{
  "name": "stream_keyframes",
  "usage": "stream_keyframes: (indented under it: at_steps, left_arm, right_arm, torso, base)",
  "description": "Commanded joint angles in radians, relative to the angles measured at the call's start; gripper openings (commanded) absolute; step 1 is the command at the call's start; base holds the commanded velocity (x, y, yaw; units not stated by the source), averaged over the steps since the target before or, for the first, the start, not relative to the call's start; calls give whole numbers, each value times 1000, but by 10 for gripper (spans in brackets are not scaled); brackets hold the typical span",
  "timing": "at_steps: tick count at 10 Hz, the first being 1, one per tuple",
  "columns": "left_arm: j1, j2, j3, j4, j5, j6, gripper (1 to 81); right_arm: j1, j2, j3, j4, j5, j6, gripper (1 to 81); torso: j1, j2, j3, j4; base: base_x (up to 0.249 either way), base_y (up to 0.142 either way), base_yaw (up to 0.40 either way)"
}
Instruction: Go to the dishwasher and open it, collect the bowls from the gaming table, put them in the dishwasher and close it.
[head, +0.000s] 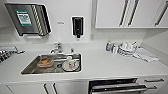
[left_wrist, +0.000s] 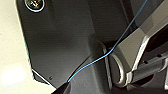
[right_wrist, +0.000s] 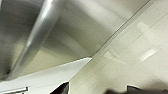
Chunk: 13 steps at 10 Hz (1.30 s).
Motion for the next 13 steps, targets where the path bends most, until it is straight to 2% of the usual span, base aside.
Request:
stream_keyframes:
  at_steps: [1,4,8,11,13]
  left_arm:
    - [-17,3,-1,-2,54,1,811]
    - [-31,11,-1,-2,51,-4,811]
    - [-34,22,-24,-3,47,-4,811]
    - [-43,39,-69,-2,47,-4,811]
    - [-48,39,-75,-2,47,-2,811]
  right_arm:
    - [-1,-28,-12,-91,2,6,811]
    - [-132,19,-115,-327,-1,0,811]
    - [-293,101,-259,-580,16,-5,811]
    - [-369,182,-378,-638,16,-8,811]
    - [-414,280,-542,-638,14,-2,811]
  torso:
    - [0,0,0,0]
    - [0,0,0,0]
    - [0,0,0,0]
    - [0,0,0,0]
    - [0,0,1,0]
  base:
    - [0,0,0]
    - [0,0,0]
    - [0,0,0]
    - [0,0,0]
    - [0,0,0]
